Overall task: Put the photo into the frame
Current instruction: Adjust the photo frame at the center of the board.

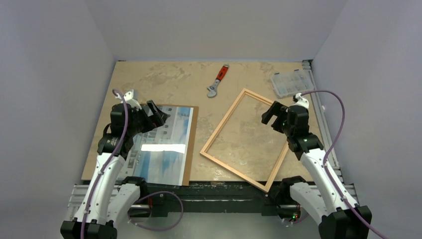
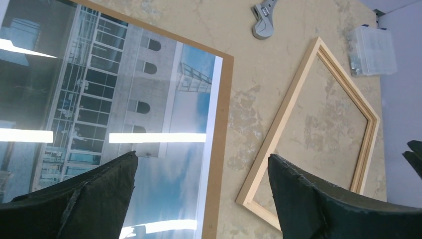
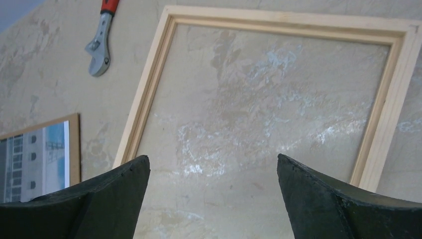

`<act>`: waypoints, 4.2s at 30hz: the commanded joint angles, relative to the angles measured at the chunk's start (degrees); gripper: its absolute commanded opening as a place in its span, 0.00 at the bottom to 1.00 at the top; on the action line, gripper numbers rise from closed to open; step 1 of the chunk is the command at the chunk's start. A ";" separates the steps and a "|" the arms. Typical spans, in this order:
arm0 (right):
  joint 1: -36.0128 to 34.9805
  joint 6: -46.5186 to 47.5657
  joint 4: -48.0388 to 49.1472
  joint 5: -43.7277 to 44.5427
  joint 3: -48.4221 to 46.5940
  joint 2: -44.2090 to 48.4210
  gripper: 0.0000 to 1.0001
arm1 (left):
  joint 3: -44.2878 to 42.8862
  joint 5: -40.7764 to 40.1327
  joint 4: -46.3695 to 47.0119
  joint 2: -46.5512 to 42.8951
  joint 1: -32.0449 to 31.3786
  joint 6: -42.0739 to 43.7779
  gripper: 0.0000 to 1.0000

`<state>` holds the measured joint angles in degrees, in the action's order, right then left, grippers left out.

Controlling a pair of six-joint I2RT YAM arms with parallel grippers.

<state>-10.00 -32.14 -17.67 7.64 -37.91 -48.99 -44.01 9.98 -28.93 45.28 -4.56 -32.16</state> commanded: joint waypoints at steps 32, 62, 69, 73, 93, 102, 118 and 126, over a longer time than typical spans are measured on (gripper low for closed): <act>0.01 4.99 -21.07 -20.92 -6.46 -1.81 0.99 | 1.86 11.27 -12.28 -1.19 -11.94 -8.42 1.00; -0.07 3.42 -19.29 -27.12 -0.30 -2.55 0.96 | -26.83 -22.79 -6.33 59.36 -47.91 -11.31 0.76; -0.05 3.38 -19.07 -27.58 -0.58 -2.95 0.96 | -24.45 -19.80 -2.69 60.36 -47.91 -12.63 0.17; -0.09 3.40 -18.91 -27.38 -0.75 -3.08 0.96 | -23.71 -21.32 -4.20 57.93 -47.91 -14.30 0.00; -0.05 3.27 -17.34 -27.17 -1.67 -5.95 0.95 | -11.67 -27.94 -1.39 43.10 -50.04 -32.53 0.00; -0.05 3.58 -17.59 -26.89 -2.26 -6.26 0.95 | -20.18 -28.79 -3.74 51.15 -58.08 -39.33 0.00; -0.18 5.91 -19.33 -25.15 -4.05 -7.22 0.95 | -14.52 -21.78 4.04 33.46 -52.04 -31.73 1.00; -3.39 3.91 -18.43 -24.36 -5.63 -7.99 0.98 | -17.64 -24.32 -5.71 14.97 -46.53 -26.74 1.00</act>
<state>-11.03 -27.46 -36.60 -18.52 -40.45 -56.97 -59.61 -12.93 -29.41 65.58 -51.29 -62.63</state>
